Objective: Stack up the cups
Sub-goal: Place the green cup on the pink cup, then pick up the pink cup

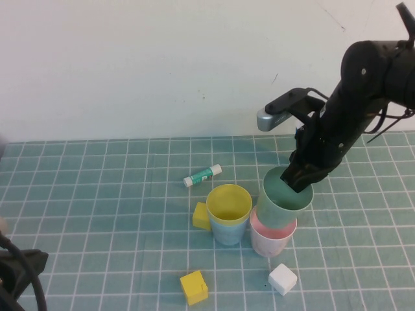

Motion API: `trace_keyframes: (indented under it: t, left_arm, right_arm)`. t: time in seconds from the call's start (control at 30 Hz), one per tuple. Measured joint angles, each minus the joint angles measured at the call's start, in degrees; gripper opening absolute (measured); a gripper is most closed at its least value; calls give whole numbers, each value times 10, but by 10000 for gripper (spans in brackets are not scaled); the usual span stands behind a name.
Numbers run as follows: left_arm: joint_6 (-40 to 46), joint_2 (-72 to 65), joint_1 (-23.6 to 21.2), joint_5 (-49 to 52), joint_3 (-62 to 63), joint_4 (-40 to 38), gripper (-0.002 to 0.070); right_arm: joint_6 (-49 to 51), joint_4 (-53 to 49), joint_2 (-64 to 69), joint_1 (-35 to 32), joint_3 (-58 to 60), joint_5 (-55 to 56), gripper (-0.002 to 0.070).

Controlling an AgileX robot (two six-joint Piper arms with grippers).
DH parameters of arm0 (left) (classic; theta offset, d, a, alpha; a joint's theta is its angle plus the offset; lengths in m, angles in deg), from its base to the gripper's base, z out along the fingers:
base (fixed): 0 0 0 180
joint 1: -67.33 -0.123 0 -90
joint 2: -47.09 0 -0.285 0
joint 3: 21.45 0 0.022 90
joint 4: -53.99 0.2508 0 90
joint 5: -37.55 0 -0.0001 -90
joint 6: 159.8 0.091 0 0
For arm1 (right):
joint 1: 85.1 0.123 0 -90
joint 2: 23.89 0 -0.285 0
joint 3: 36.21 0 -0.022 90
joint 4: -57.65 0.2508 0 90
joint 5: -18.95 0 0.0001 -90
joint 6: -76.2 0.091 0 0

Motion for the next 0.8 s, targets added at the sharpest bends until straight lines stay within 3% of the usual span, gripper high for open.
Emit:
trace_keyframes:
  t: [0.1,0.17,0.37,0.43,0.57,0.8]
  left_arm:
    - [0,0,0,0,0,0,-1]
    - [0,0,0,0,0,0,-1]
    - [0,0,0,0,0,0,-1]
    - [-1,0,0,0,0,0,-1]
    - [-1,0,0,0,0,0,-1]
    - [-1,0,0,0,0,0,-1]
  right_arm:
    - [2,0,15,0,0,8,36]
    - [9,0,24,0,0,8,90]
    - [55,0,35,-2,0,9,376]
    - [68,0,35,-6,0,6,440]
    - [87,1,37,-20,0,-5,479]
    - [95,23,74,-27,-1,-7,486]
